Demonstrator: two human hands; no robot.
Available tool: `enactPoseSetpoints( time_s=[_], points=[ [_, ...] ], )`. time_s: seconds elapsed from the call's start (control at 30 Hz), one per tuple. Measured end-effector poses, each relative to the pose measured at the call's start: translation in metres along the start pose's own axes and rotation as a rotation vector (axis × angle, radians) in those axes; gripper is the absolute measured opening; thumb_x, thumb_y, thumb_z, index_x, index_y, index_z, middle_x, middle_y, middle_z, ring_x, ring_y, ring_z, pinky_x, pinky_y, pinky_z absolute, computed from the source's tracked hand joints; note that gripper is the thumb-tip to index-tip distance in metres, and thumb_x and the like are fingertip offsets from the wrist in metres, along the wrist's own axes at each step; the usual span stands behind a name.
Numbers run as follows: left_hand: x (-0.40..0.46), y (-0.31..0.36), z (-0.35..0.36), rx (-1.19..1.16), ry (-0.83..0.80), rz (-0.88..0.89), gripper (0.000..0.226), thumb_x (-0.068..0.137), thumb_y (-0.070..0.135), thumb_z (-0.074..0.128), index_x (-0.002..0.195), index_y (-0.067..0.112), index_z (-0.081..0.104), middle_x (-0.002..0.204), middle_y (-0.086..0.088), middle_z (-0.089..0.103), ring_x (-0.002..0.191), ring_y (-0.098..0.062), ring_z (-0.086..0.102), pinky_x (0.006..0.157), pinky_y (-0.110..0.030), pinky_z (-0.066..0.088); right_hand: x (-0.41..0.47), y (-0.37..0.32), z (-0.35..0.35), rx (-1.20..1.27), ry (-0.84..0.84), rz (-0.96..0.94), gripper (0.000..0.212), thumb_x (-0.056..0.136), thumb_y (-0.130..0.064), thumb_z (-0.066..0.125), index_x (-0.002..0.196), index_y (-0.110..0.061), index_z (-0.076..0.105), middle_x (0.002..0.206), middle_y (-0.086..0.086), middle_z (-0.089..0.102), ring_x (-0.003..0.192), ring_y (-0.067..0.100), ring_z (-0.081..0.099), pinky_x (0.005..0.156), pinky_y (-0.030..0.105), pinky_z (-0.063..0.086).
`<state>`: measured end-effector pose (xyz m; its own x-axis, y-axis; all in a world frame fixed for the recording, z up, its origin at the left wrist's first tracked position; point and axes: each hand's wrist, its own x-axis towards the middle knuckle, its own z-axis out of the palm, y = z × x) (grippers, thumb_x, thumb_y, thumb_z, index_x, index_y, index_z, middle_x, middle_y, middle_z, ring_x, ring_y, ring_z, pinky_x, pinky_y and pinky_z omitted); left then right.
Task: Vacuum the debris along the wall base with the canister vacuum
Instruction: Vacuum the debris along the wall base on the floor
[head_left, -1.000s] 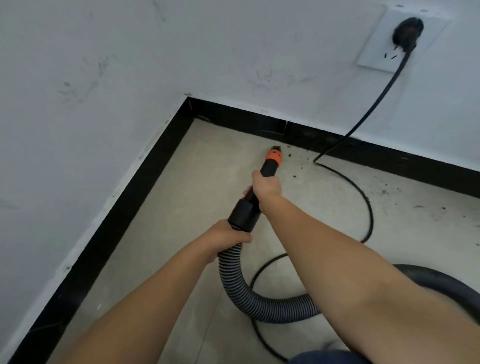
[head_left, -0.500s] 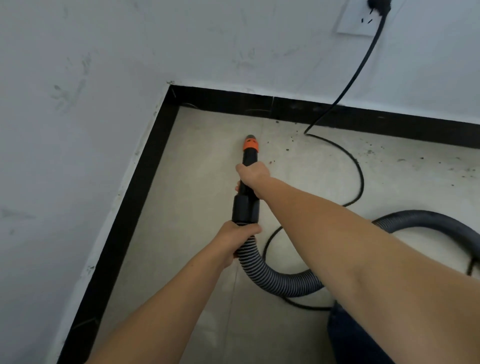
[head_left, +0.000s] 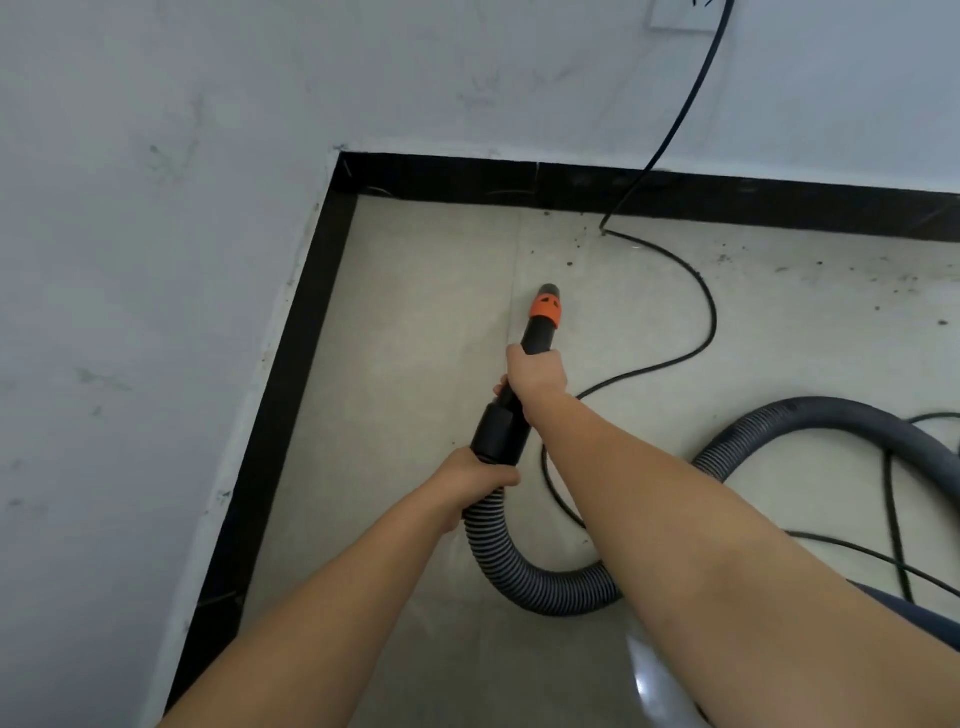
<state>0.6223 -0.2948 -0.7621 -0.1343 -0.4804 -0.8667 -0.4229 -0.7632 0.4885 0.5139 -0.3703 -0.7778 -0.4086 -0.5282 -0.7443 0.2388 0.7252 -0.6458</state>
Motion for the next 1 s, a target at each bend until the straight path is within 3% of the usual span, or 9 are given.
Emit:
enactPoseSetpoints(
  time_s=[0.17, 0.37, 0.63, 1.0],
  points=[
    [0.015, 0.016, 0.004, 0.027, 0.039, 0.042, 0.022, 0.08, 0.009, 0.068, 0.1, 0.009, 0.058, 0.076, -0.006, 0.059, 0.067, -0.018, 0.057, 0.057, -0.025, 0.046, 0.015, -0.017, -0.003, 0.015, -0.026, -0.018, 0.031, 0.091, -0.022, 0.054, 0.118, -0.008, 0.046, 0.096, 0.017, 0.064, 0.048, 0.019, 0.059, 0.04, 0.022, 0.045],
    [0.037, 0.054, 0.021, 0.044, 0.019, 0.105, 0.02, 0.081, 0.008, 0.067, 0.098, 0.009, 0.057, 0.076, -0.005, 0.058, 0.065, -0.016, 0.055, 0.053, -0.023, 0.044, 0.046, -0.048, -0.023, 0.068, -0.021, -0.026, 0.025, 0.092, -0.02, 0.054, 0.112, -0.005, 0.047, 0.07, 0.011, 0.056, 0.049, 0.02, 0.057, 0.05, 0.029, 0.049],
    [0.056, 0.08, 0.057, 0.057, -0.03, 0.113, 0.034, 0.078, 0.008, 0.067, 0.111, 0.003, 0.06, 0.086, -0.009, 0.06, 0.075, -0.022, 0.057, 0.064, -0.026, 0.049, 0.075, -0.064, -0.061, 0.088, 0.046, -0.038, 0.02, 0.093, -0.02, 0.054, 0.105, -0.006, 0.047, 0.066, 0.01, 0.055, 0.051, 0.02, 0.056, 0.054, 0.031, 0.051],
    [0.082, 0.094, 0.048, -0.037, 0.09, 0.134, 0.032, 0.079, 0.011, 0.067, 0.109, 0.004, 0.059, 0.091, -0.012, 0.061, 0.084, -0.025, 0.059, 0.074, -0.031, 0.05, 0.086, -0.094, -0.035, 0.006, -0.089, -0.055, 0.021, 0.094, -0.019, 0.055, 0.109, -0.007, 0.045, 0.07, 0.009, 0.055, 0.053, 0.018, 0.055, 0.05, 0.028, 0.05]
  ],
)
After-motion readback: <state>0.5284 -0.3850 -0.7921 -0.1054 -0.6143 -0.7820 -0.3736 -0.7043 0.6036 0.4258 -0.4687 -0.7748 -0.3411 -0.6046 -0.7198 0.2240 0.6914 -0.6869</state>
